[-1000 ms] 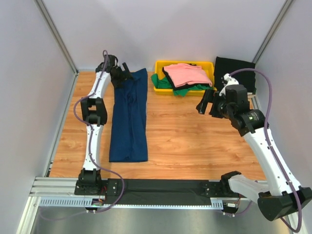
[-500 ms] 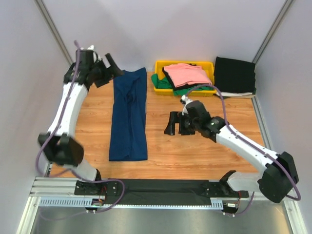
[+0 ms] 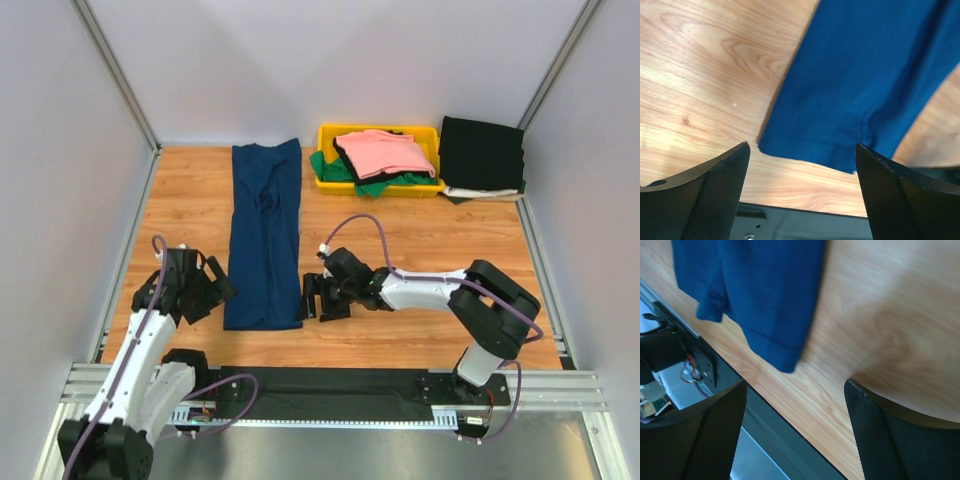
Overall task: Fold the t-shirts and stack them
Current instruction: Fold the tshirt
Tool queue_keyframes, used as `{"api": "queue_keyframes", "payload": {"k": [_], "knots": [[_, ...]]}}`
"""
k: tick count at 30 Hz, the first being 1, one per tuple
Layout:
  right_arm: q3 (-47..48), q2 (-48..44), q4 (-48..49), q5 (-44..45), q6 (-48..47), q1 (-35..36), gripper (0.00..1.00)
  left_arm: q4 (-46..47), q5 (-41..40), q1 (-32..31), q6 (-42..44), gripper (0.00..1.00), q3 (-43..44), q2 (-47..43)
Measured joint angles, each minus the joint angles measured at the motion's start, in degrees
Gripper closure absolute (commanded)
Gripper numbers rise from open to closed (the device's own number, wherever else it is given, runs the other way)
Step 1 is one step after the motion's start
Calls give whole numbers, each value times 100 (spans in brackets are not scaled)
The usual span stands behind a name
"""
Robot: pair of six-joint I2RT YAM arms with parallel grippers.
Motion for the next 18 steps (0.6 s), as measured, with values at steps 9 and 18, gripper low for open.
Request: {"api": "queue_keyframes", "payload": {"k": [9, 18], "knots": [[350, 815, 1075, -151, 461, 142, 40, 439, -212, -79, -925, 21, -946, -573], [507, 1163, 1246, -149, 531, 131, 73, 990, -46, -81, -1172, 55, -1471, -490]]}}
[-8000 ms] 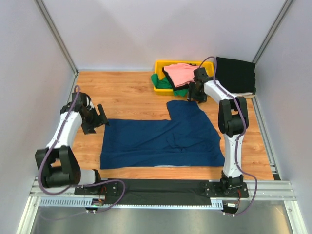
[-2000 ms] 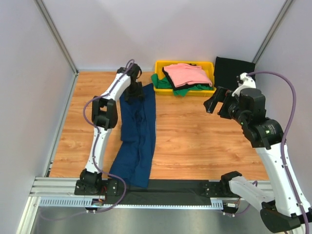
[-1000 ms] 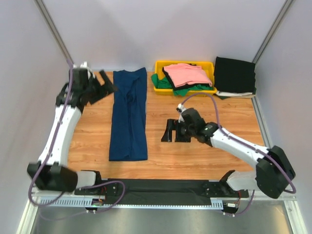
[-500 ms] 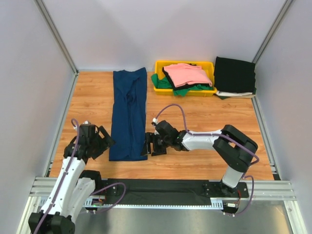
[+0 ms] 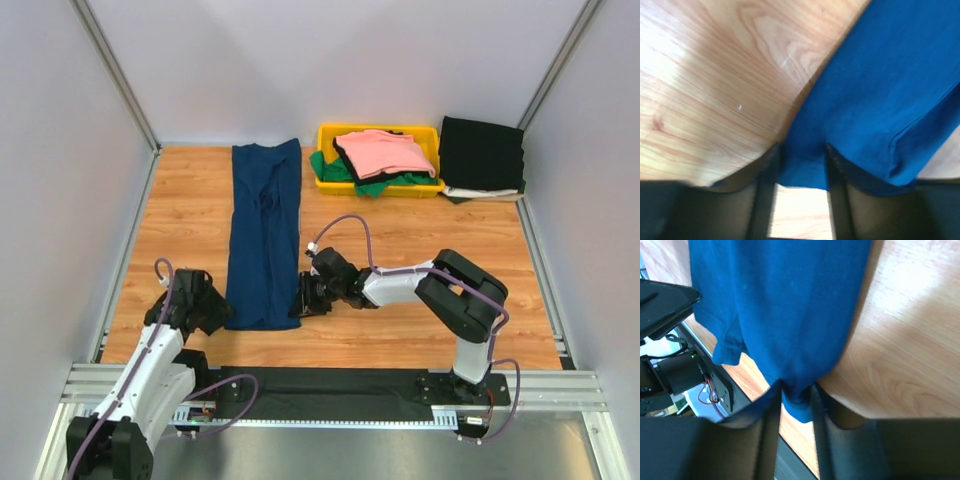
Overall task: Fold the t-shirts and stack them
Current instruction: Fold the tshirt
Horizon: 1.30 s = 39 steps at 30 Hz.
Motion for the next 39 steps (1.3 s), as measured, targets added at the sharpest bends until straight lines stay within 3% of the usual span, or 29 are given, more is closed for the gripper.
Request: {"api": "queue_keyframes", "payload": {"k": [1, 2, 5, 9, 18, 26, 39], "knots": [[-9, 20, -2, -9, 13, -15, 77, 59, 31, 0, 0, 64, -48, 2], [-17, 33, 2, -20, 15, -37, 85, 109, 109, 0, -4, 79, -105, 4], [-138, 28, 46, -70, 31, -127, 100, 249, 328, -11, 57, 100, -232, 52], [-461, -282, -44, -31, 15, -275, 100, 413, 629, -164, 160, 100, -245, 168], [-544, -1504, -1711, 629, -184, -319, 100, 4, 901, -966, 179, 100, 212, -188], [1384, -1419, -3292, 1060, -660, -487, 100, -435, 629, -973, 695, 100, 2319, 1078], [4618, 765, -4540, 966, -1644, -1561, 100, -525, 103, -564, 1425, 100, 4557, 3801]]}}
